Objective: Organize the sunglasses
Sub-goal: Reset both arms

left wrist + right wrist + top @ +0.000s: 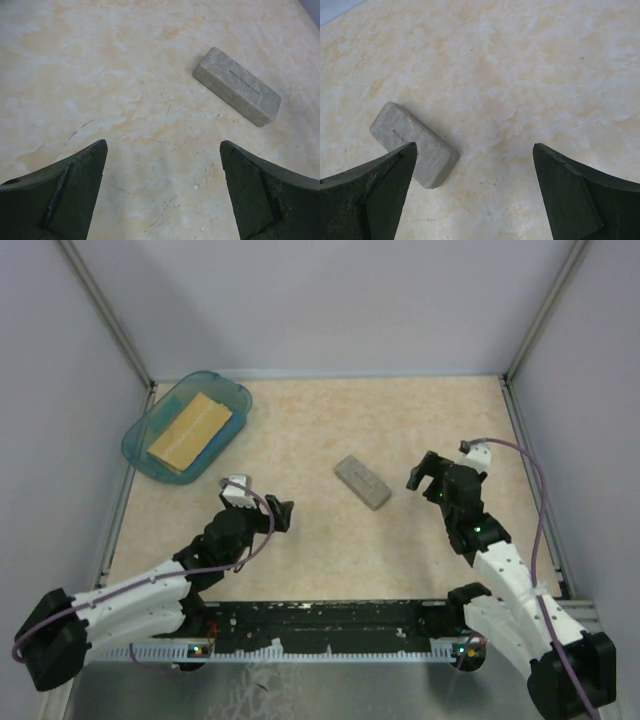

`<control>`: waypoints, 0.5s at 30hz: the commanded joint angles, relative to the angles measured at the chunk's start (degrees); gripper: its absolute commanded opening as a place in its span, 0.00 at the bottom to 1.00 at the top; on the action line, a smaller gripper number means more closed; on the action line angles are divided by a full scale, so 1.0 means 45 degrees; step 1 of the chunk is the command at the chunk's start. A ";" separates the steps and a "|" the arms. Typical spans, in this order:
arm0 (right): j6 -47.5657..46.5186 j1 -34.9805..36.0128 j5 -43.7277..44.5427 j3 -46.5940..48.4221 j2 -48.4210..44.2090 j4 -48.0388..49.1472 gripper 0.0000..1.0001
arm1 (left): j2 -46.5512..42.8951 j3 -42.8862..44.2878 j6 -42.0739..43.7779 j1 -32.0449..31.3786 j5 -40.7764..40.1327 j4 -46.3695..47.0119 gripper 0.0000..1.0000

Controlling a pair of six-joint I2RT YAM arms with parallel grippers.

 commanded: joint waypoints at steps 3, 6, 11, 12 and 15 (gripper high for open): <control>0.0555 -0.0143 0.1947 -0.0810 -0.2767 -0.0415 0.99 | -0.3629 -0.1185 -0.1484 -0.0078 -0.1510 -0.3079 1.00; 0.0734 -0.0157 0.2185 -0.1144 -0.3560 -0.0606 0.99 | -0.5052 -0.1579 -0.1591 -0.0077 -0.1865 -0.3703 1.00; 0.0712 -0.0170 0.2156 -0.1049 -0.3689 -0.0812 0.99 | -0.6226 -0.1565 -0.1790 -0.0083 -0.2000 -0.4471 1.00; 0.0695 -0.0164 0.2190 -0.1015 -0.3705 -0.0891 0.99 | -0.6341 -0.1601 -0.1797 -0.0082 -0.1962 -0.4473 1.00; 0.0655 -0.0160 0.2191 -0.1027 -0.3865 -0.0980 0.99 | -0.6373 -0.1686 -0.1797 -0.0073 -0.1904 -0.4385 1.00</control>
